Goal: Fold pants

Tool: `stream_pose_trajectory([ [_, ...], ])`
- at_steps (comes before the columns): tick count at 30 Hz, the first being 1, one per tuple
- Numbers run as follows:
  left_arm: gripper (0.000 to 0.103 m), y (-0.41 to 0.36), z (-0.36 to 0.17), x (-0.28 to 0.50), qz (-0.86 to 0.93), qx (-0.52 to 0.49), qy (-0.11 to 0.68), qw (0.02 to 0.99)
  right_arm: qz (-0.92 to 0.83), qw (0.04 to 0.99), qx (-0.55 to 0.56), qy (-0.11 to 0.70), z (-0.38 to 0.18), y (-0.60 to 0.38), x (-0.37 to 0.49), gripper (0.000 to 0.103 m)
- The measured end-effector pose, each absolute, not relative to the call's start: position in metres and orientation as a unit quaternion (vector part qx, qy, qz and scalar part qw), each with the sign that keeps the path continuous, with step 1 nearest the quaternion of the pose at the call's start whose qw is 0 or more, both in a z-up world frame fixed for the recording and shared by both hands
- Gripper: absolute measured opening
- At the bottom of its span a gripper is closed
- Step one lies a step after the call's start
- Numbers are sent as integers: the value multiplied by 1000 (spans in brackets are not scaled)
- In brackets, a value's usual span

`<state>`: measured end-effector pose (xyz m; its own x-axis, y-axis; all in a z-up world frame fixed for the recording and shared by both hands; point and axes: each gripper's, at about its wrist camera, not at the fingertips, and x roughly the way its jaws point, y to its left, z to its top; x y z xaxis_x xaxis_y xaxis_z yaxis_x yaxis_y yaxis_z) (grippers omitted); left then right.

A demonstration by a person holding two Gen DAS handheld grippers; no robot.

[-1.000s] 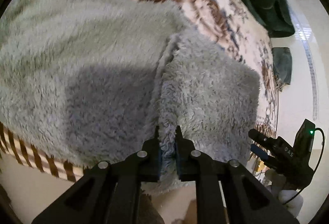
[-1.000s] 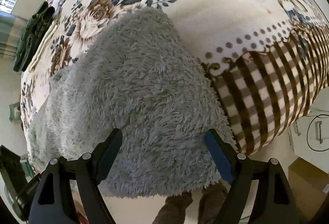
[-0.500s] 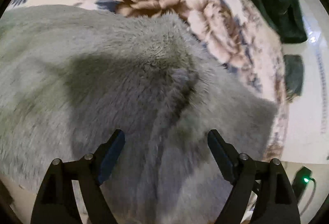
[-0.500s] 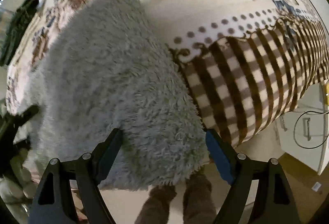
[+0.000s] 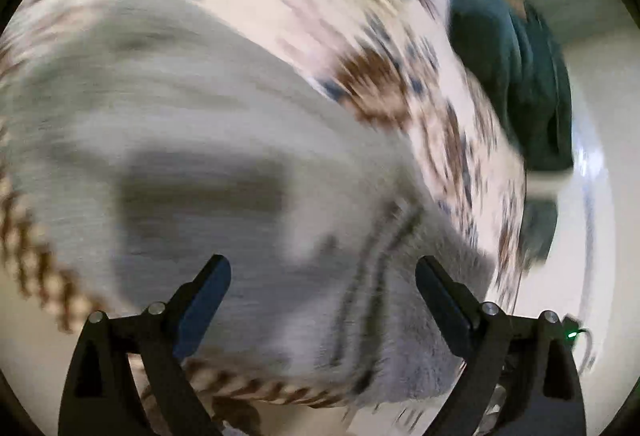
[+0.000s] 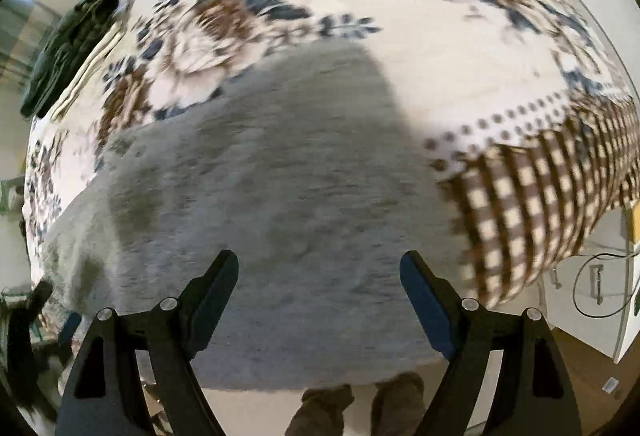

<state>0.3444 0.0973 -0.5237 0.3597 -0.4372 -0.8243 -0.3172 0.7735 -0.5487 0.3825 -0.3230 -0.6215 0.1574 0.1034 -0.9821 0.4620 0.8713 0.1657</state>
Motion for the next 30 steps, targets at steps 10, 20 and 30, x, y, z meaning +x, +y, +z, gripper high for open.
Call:
stream_pose_trajectory([
  [10,94,248,-571,300,134,-485,474,723,-153,724,110,663,-637,-246,421,85],
  [20,93,266,-616,345,146,-495,481,708,-176,704,70,684,-660,-225,438,85],
  [30,26,232,-548,331,87,-422,405,806,-143,715,48,682,-651,-228,432,85],
])
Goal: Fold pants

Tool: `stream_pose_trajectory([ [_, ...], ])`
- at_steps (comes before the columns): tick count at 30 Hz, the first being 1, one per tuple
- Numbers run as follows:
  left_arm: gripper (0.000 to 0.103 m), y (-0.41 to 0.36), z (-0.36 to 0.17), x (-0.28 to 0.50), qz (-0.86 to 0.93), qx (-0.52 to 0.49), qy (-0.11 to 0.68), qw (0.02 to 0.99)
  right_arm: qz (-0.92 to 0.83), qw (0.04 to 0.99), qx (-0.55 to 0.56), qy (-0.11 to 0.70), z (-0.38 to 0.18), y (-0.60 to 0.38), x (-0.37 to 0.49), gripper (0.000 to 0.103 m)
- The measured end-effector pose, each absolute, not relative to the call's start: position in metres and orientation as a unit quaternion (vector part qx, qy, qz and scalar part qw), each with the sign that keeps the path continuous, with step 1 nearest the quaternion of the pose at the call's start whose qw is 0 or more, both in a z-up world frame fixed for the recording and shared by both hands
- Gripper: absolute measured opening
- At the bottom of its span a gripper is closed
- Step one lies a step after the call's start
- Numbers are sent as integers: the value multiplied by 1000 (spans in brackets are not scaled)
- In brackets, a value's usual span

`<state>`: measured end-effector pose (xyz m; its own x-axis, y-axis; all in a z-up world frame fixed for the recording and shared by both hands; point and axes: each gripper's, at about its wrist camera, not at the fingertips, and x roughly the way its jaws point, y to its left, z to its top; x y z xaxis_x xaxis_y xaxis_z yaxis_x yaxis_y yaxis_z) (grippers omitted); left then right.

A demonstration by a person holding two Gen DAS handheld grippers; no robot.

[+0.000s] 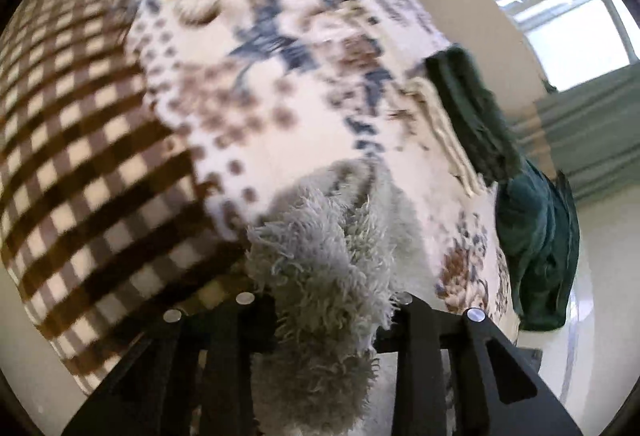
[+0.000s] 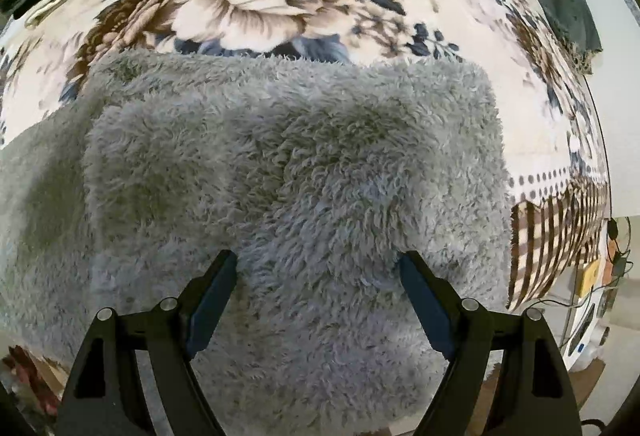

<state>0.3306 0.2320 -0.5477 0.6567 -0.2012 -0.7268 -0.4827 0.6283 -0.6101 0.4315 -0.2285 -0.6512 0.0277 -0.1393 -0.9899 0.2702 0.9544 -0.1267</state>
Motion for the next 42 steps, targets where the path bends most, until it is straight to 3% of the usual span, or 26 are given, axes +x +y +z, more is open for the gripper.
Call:
stream_pose_trajectory([
  [10,26,113,-420,327,6,-311,373,874,-120,728,59,672,-635,-266,413,85],
  [17,26,-8,-380,321,-82,-256,401,876,-123,737,126,652,-613,-332,396,85],
  [22,26,-100,-388,317,-146,-221,438,859,-143,734,199,634,-606,-404,367,85],
  [29,25,-231,-437,321,-210,-117,509,826,-204,707,261,625,-627,-505,312,85],
  [36,28,-296,-492,315,-223,-27,586,779,-229,679,326,617,-652,-570,265,85],
  [39,46,-302,-496,313,-202,-26,625,753,-200,678,366,605,-653,-580,257,85],
  [41,79,-296,-488,310,-216,-57,636,739,-165,682,396,592,-652,-580,256,97],
  [42,82,-294,-485,309,-217,-62,634,739,-146,685,409,584,-650,-578,258,97],
])
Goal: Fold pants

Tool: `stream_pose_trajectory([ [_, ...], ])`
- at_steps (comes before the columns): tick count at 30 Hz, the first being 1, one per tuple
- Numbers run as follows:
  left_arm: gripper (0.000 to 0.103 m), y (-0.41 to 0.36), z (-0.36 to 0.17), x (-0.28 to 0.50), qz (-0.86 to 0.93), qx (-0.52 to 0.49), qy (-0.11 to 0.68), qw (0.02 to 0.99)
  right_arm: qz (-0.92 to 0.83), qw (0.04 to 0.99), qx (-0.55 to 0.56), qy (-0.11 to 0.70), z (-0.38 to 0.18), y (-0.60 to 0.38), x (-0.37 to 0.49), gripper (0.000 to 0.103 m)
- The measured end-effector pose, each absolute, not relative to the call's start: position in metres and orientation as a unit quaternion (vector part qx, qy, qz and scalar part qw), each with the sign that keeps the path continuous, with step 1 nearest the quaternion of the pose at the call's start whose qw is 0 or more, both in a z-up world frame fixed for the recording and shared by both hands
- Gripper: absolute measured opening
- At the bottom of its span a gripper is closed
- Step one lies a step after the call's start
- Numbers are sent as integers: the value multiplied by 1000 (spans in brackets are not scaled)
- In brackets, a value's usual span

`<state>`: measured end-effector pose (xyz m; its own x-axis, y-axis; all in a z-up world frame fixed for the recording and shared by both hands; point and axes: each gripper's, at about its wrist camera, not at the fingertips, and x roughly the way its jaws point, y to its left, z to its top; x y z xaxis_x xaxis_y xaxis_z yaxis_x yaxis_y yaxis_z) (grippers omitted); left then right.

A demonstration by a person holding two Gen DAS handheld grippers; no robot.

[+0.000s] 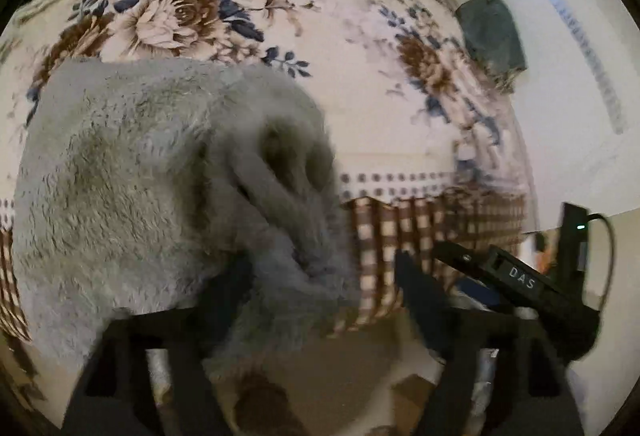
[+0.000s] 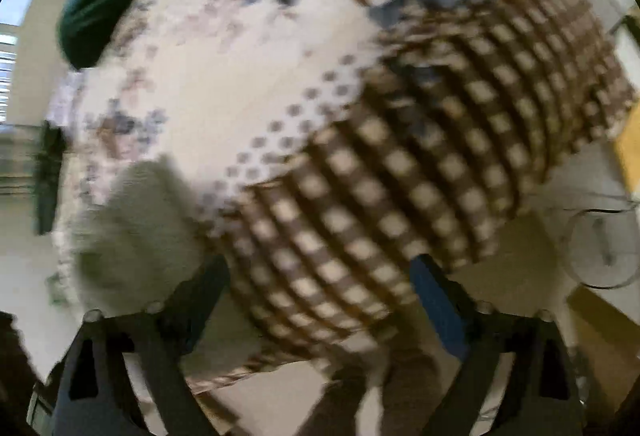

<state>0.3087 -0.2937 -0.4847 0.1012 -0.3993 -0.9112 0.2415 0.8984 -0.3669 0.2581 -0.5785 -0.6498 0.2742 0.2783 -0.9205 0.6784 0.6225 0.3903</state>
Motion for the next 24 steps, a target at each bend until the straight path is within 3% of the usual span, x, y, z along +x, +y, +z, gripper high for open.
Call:
stream_pose_trajectory([
  [4,91,-270,-458,310,-208,-75,622,751,-77,698,426,570,-638,-560,282,97],
  [11,91,-175,-445,343,-91,-58,596,796,57,713,402,572,-633,-486,354,98],
  [15,91,-122,-459,368,-26,-60,598,799,81,693,365,617,-658,-444,394,98],
  [16,91,-116,-462,372,-22,-61,597,799,81,686,364,625,-662,-440,398,89],
  [17,91,-108,-463,378,-13,-64,593,803,83,684,372,623,-662,-440,399,51],
  [18,91,-103,-463,381,-9,-67,591,804,82,683,380,618,-658,-440,399,37],
  [24,91,-101,-464,411,-41,-108,584,803,42,736,375,562,-599,-482,387,34],
])
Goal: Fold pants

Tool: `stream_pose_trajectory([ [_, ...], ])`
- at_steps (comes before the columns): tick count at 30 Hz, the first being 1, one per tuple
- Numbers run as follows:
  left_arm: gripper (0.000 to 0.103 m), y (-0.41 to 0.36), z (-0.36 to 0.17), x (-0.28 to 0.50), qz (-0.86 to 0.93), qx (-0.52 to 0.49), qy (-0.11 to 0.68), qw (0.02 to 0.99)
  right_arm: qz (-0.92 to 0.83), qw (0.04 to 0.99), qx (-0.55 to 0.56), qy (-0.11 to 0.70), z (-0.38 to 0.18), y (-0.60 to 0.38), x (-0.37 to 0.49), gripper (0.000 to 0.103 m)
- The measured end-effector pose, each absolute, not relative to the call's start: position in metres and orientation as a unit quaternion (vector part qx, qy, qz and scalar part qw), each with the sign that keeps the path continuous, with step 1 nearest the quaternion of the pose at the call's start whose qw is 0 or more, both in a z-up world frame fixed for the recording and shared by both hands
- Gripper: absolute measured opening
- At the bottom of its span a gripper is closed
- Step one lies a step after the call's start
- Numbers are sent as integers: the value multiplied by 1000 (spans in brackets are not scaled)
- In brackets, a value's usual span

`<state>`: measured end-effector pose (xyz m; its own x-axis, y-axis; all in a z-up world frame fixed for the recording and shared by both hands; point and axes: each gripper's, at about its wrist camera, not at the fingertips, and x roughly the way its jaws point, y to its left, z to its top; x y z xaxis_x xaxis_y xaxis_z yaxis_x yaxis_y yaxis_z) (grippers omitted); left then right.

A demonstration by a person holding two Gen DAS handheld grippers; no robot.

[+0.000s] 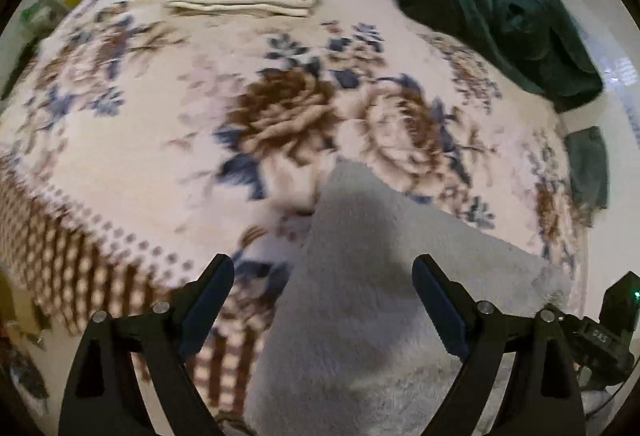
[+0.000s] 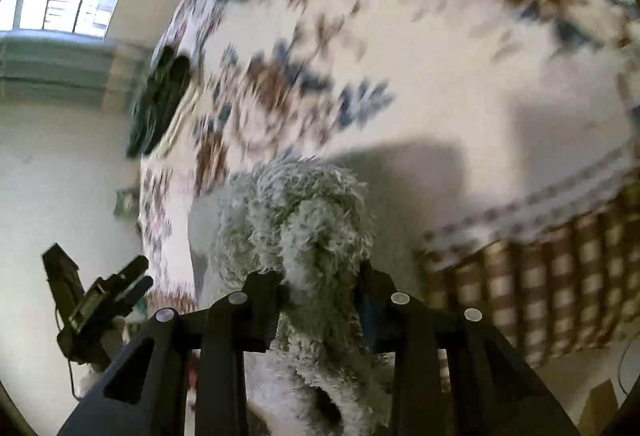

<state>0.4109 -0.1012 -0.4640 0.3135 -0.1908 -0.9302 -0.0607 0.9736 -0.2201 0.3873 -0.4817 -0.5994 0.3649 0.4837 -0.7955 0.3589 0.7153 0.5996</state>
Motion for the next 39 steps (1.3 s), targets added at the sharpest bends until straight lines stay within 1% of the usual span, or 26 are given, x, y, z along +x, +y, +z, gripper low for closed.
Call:
stream_pose_trajectory([
  [1,91,-106,-467,418,-46,-108,587,801,33,742,367,560,-597,-489,388,34],
  [3,91,-122,-479,433,-70,-102,594,795,16,732,353,583,-612,-502,396,50],
  [4,91,-130,-488,441,-82,-97,600,790,1,715,352,604,-622,-511,396,69],
  [5,91,-142,-501,449,-91,-83,612,781,-21,700,353,620,-631,-518,394,73],
  [8,91,-161,-528,464,-110,-63,637,761,-22,685,399,609,-637,-532,376,74],
  [11,91,-165,-548,470,-111,-54,654,746,22,632,450,630,-665,-523,345,76],
  [12,91,-162,-553,471,-111,-64,659,742,26,605,454,653,-685,-516,331,76],
  [15,91,-149,-559,470,-105,-100,666,732,-34,579,373,725,-722,-500,302,76],
  [16,91,-146,-559,469,-108,-113,667,728,-33,577,389,717,-723,-501,297,76],
  [17,91,-144,-558,467,-108,-119,668,726,-26,576,433,693,-722,-503,292,76],
  [20,91,-144,-554,464,-105,-110,663,733,7,590,554,587,-710,-514,287,76],
  [22,91,-143,-554,464,-105,-111,664,732,13,588,596,547,-713,-515,288,76],
  [23,91,-144,-553,464,-104,-111,664,732,20,579,619,531,-719,-512,290,70],
  [24,91,-143,-553,465,-104,-108,663,734,13,574,626,528,-723,-510,289,57],
  [25,91,-143,-552,464,-102,-105,661,736,5,568,627,533,-726,-505,289,26],
  [26,91,-144,-551,464,-103,-100,660,737,-3,567,626,536,-724,-501,288,20],
  [28,91,-145,-550,464,-106,-96,659,738,-19,583,613,533,-707,-501,279,17],
  [30,91,-146,-550,463,-110,-97,659,738,-34,604,594,530,-685,-504,265,16],
  [31,91,-147,-551,465,-112,-98,660,737,-41,608,584,536,-683,-504,259,16],
  [33,91,-147,-551,465,-117,-105,660,735,-51,610,543,575,-685,-506,253,16],
  [34,91,-147,-552,466,-120,-106,660,734,-49,602,532,594,-693,-506,254,19],
  [36,91,-148,-550,466,-121,-105,659,735,-32,570,543,616,-708,-506,271,34],
  [37,91,-148,-549,466,-119,-101,657,737,-35,570,537,621,-704,-511,275,46],
  [38,91,-147,-546,465,-119,-99,656,739,-36,585,523,619,-693,-516,281,55],
  [39,91,-146,-543,465,-122,-101,653,740,-32,609,512,605,-677,-521,290,57],
])
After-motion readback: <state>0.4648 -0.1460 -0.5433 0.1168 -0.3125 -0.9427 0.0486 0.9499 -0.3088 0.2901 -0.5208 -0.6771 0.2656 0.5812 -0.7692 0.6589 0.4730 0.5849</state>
